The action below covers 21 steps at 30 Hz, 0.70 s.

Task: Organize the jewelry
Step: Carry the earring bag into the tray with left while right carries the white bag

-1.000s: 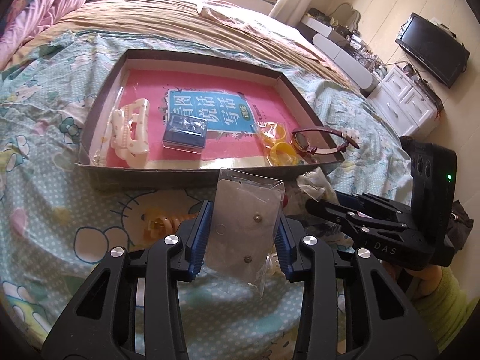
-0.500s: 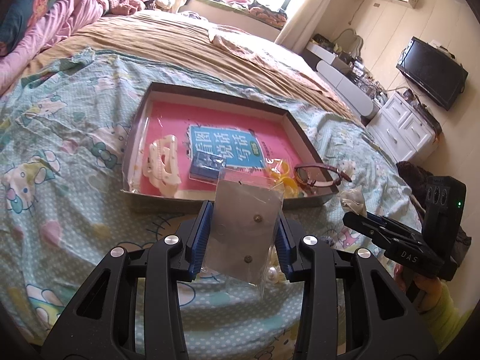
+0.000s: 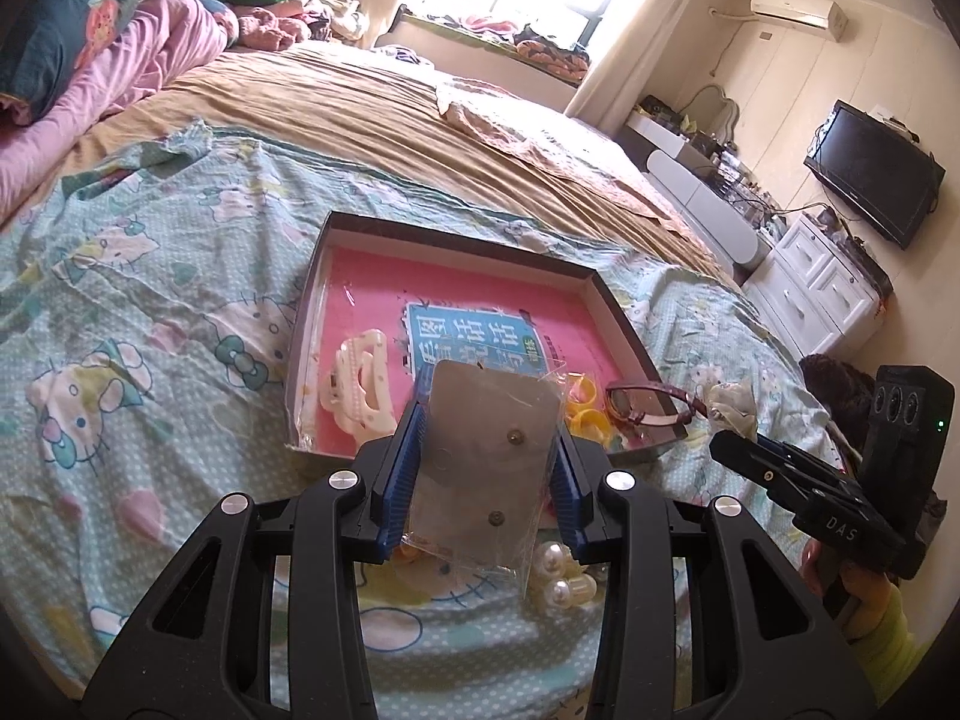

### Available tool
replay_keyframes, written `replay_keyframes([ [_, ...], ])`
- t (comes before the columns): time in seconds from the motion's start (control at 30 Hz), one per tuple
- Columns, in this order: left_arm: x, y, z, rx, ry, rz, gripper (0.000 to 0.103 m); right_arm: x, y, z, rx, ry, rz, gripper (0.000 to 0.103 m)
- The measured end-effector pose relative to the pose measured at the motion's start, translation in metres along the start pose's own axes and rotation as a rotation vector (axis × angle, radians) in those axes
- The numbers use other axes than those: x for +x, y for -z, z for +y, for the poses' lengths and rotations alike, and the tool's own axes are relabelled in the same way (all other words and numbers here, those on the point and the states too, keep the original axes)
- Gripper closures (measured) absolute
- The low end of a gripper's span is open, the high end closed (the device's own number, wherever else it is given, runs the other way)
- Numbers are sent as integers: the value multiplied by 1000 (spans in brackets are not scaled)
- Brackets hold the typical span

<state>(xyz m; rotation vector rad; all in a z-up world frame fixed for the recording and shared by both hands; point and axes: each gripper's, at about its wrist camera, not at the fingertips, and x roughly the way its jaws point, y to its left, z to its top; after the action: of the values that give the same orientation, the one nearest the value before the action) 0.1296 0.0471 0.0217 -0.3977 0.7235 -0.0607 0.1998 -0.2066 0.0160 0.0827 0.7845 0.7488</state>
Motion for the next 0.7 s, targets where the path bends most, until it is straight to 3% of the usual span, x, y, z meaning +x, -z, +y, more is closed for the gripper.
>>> replay_keyframes([
  [0.7,33,-33,-11,-5,-7,6,72,1,-39,-8,14,31,-87,64],
])
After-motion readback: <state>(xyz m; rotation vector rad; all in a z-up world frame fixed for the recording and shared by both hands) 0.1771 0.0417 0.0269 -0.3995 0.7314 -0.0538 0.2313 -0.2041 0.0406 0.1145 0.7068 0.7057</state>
